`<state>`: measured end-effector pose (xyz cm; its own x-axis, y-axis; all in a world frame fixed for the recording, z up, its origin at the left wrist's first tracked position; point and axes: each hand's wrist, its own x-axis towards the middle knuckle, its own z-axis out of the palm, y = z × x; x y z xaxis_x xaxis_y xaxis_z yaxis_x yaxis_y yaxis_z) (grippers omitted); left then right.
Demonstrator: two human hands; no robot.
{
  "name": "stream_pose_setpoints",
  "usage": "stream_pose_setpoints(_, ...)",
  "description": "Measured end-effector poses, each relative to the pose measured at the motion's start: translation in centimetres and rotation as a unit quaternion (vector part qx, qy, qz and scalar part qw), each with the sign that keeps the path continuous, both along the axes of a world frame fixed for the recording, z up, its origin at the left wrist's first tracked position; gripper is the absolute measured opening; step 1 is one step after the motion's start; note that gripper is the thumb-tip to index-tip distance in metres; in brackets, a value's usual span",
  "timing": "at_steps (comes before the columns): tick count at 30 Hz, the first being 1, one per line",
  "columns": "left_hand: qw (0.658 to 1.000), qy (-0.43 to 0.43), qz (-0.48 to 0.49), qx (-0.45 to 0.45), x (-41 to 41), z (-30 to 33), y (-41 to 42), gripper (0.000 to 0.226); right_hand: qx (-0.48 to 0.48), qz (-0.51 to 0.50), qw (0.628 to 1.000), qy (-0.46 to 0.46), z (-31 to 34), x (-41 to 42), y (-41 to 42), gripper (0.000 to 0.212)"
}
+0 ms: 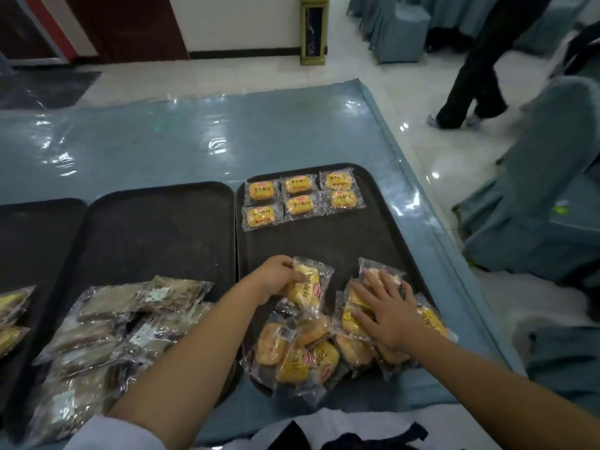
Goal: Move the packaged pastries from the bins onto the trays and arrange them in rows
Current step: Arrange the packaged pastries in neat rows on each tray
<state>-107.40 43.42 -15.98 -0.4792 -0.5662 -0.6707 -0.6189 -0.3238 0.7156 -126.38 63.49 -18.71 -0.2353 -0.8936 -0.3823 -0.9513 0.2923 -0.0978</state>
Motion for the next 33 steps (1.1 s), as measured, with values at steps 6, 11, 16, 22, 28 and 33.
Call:
stream_pose_setpoints(6, 0.975, 0.116, 0.166, 0.085, 2.2, -0.6, 0.1, 0.043, 0.001, -0.090, 0.996, -0.007, -0.2, 2.1, 0.4, 0.062)
stream_pose_setpoints(11, 0.963, 0.136, 0.211, 0.096, 3.0, -2.3, -0.1, 0.040, 0.013, -0.151, 0.988, -0.016, -0.4, 3.1, 1.1, 0.065)
stream_pose_setpoints(16, 0.977, -0.021, 0.145, -0.158, 3.1, -2.3, -1.0, 0.049, 0.015, -0.185, 0.982, -0.025, -0.3, 3.7, 1.4, 0.065)
stream_pose_setpoints(22, 0.863, -0.105, -0.194, -0.454, 2.6, -4.2, 0.1, 0.061, 0.020, -0.192, 0.981, -0.021, -0.3, 4.0, 1.3, 0.065)
stream_pose_setpoints(28, 0.831, -0.153, -0.265, -0.465, 1.2, -7.1, 0.6, 0.056, 0.023, -0.196, 0.980, -0.017, -0.5, 4.0, 1.3, 0.067)
stream_pose_setpoints(33, 0.828, -0.231, -0.179, -0.478, 1.3, -7.5, 0.1, 0.059, 0.013, -0.194, 0.981, -0.013, -0.8, 3.9, 1.5, 0.078)
